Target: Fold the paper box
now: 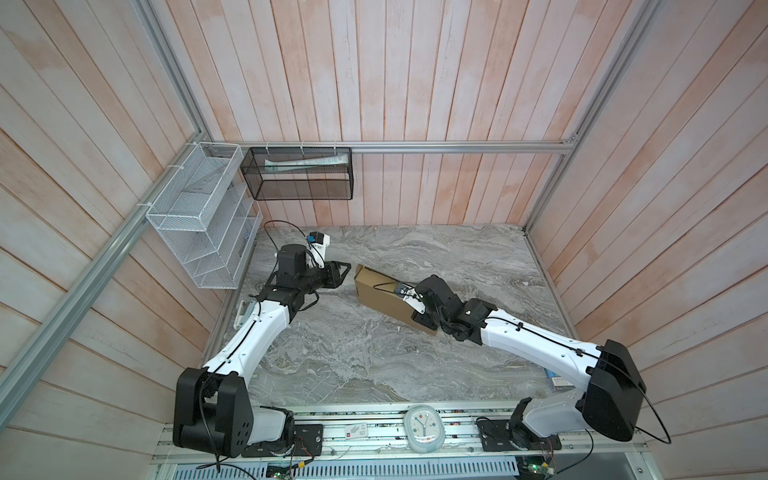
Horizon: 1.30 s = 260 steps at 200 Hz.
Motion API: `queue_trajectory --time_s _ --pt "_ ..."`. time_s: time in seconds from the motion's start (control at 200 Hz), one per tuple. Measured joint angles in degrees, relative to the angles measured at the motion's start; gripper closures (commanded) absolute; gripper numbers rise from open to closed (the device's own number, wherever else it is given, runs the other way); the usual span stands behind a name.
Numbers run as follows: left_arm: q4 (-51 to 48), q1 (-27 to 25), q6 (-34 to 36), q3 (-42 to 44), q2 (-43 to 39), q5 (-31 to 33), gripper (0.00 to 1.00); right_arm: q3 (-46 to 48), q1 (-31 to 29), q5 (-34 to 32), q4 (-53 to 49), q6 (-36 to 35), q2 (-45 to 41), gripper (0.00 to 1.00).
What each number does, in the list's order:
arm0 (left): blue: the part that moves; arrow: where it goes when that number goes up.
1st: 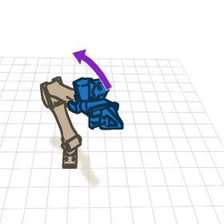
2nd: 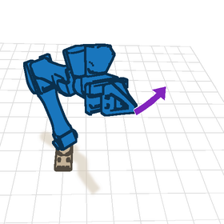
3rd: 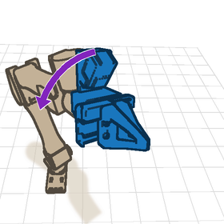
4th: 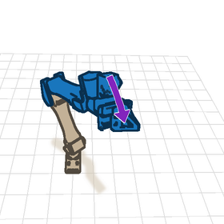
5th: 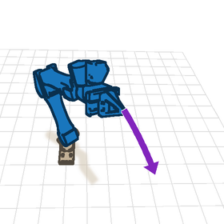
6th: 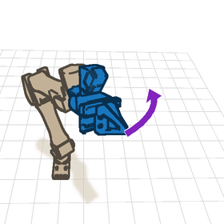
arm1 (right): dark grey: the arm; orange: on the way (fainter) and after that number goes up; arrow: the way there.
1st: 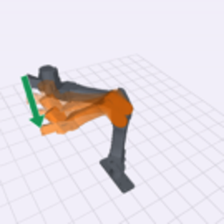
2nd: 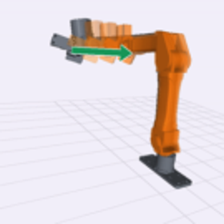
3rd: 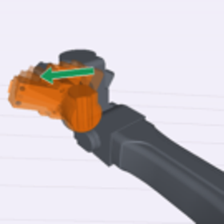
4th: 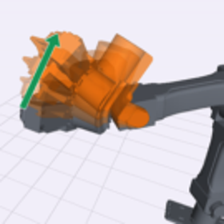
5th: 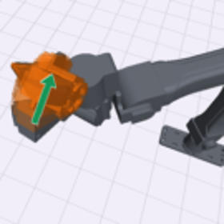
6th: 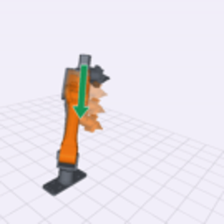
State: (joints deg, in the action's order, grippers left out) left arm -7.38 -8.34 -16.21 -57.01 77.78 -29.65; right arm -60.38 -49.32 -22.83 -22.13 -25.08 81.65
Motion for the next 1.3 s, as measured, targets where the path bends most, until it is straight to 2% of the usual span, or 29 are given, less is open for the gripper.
queue_trajectory --time_s 0.215,0.485,1.035,1.301 --pt "-0.94 2.05 -1.05 -0.94 1.20 -3.43 0.43 0.00 0.02 0.02 0.04 0.02 0.00 0.33" --pt "-0.72 3.06 -3.04 -1.33 4.90 -7.48 0.38 -0.02 0.02 0.04 0.02 0.02 0.02 0.33" --pt "0.72 3.48 -5.51 -7.34 10.84 -15.10 0.37 -0.04 0.13 0.44 0.02 0.22 0.02 0.34" --pt "0.31 3.21 -6.60 -10.43 14.80 -16.79 0.37 -0.04 0.13 0.44 0.02 0.31 0.02 0.34"
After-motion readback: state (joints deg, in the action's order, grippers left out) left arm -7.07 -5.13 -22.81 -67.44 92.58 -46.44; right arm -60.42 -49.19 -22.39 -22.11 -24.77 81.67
